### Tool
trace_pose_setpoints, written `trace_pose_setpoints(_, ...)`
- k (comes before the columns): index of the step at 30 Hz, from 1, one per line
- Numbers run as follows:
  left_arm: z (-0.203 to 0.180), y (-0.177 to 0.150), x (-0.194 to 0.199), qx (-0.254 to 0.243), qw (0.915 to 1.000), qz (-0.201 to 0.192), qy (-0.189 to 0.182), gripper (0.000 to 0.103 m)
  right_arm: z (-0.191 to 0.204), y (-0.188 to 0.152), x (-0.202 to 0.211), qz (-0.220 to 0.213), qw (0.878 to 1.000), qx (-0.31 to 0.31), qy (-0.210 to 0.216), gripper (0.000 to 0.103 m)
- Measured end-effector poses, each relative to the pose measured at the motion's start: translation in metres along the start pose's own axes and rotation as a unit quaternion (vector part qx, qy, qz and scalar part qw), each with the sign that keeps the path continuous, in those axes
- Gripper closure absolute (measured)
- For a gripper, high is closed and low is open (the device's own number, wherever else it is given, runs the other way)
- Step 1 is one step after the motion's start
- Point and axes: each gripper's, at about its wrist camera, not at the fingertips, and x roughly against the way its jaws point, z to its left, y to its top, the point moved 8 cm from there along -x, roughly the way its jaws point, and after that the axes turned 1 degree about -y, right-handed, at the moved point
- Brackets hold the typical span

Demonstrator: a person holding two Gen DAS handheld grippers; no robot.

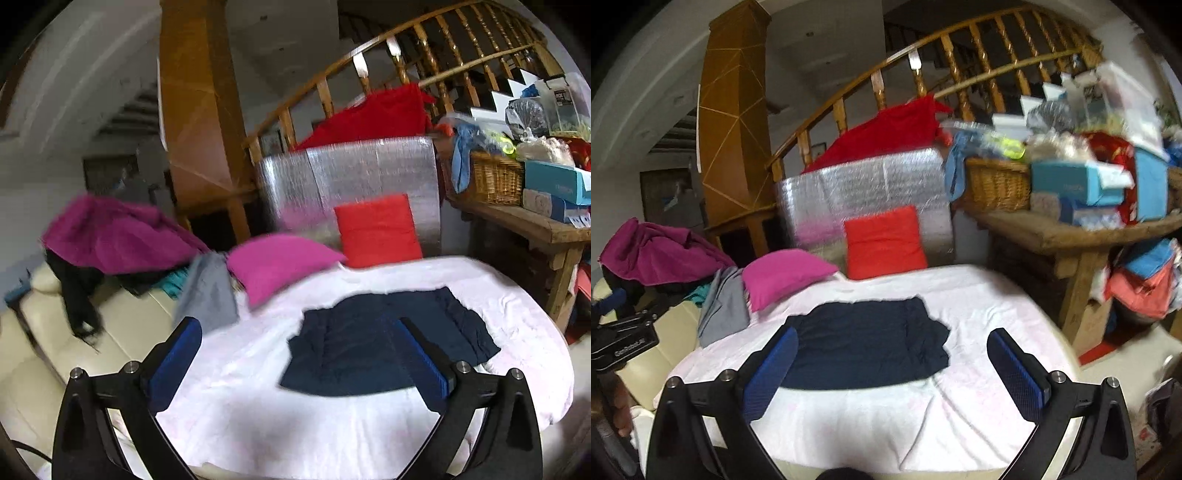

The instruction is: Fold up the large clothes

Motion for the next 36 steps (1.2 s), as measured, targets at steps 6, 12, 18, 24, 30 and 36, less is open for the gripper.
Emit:
trace_pose_setpoints(6,0.048,-0.073,-0.151,0.121,0.9762,0.178,-0.030,0.001,-0.039,-0.043,-0.112,0.123,0.991,-0.044,0.032,0.000)
trace_pose_setpoints(12,0.087,-0.140,-0.276,0.191,0.9375,0.290,0.021,0.001,-0.100,-0.070,-0.239,0.212,0.962,-0.156,0.075,0.000)
trace_pose_setpoints(18,0.077,-0.164,-0.358,0.254,0.9063,0.337,-0.013,0.001,-0.135,-0.082,-0.346,0.263,0.934,-0.224,0.093,0.000)
trace_pose_setpoints(24,0.042,-0.172,-0.397,0.279,0.8829,0.368,-0.084,0.001,-0.143,-0.095,-0.410,0.315,0.909,-0.252,0.105,0.000)
trace_pose_setpoints(30,0.014,-0.183,-0.411,0.276,0.8625,0.396,-0.151,0.001,-0.115,-0.112,-0.450,0.366,0.884,-0.260,0.131,0.000)
trace_pose_setpoints(36,0.014,-0.180,-0.425,0.339,0.8316,0.386,-0.211,0.034,-0.079,-0.117,-0.460,0.357,0.906,-0.206,0.096,0.021)
